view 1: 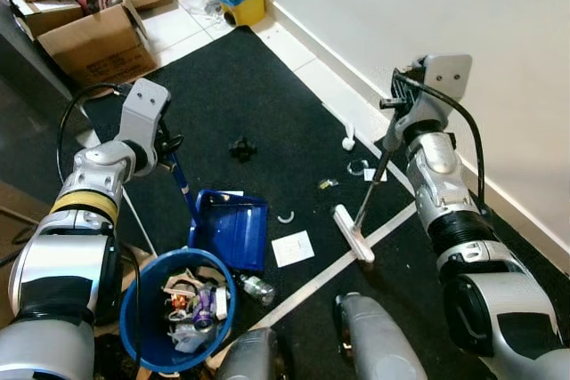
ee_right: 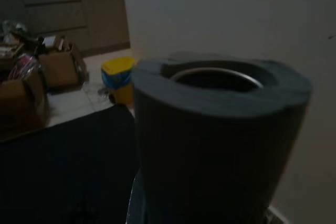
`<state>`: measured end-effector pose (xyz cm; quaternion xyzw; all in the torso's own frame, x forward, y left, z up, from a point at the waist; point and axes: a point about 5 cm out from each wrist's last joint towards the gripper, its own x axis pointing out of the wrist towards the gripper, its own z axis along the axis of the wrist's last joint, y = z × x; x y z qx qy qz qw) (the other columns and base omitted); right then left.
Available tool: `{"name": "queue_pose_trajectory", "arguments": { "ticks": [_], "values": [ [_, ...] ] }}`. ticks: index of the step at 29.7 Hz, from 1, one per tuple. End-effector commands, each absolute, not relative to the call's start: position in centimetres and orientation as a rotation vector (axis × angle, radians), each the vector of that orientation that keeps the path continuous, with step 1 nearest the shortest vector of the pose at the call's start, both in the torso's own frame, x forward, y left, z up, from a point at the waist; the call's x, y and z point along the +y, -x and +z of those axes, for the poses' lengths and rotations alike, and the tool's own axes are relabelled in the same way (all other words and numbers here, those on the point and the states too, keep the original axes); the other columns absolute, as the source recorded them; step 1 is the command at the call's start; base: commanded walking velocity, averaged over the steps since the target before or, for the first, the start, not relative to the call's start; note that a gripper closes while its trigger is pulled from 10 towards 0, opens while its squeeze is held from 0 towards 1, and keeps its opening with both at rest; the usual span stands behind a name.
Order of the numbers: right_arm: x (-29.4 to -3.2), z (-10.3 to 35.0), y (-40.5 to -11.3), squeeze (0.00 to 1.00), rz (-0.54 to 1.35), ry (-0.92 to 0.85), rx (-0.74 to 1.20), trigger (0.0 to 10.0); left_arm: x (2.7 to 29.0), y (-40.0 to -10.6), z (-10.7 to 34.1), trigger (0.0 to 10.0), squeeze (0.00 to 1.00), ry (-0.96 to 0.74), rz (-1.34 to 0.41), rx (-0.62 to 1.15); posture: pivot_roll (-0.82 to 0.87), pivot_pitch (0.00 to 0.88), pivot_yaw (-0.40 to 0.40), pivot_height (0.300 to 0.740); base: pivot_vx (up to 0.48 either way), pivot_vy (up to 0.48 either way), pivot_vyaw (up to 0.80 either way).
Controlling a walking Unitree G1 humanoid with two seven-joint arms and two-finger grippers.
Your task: Sweep floor
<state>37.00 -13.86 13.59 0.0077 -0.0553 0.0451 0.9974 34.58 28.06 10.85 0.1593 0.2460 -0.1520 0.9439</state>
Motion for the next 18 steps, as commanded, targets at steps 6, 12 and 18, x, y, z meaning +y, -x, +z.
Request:
{"name": "queue_pose_trajectory", "arguments": {
  "ticks": [6,12,18],
  "values": [
    [-13.1,13.8,-37.4,0.0,0.102,0.004,-0.123,10.0,27.7,-34.1,9.6,10.0,0.0,-0.278,-0.313,0.553,0.01,0.188,0.018,0.74,0.0,0.0,0.0],
    [-13.1,13.4,-37.4,0.0,0.089,0.012,-0.116,10.0,27.6,-33.7,8.8,10.0,0.0,-0.339,-0.322,0.598,0.03,0.207,0.021,0.74,0.0,0.0,0.0],
    [-13.0,13.2,-37.2,0.0,0.076,0.0,-0.129,10.0,26.9,-33.5,8.1,10.0,0.0,-0.314,-0.329,0.61,0.05,0.244,0.023,0.74,0.0,0.0,0.0]
  ]
}}
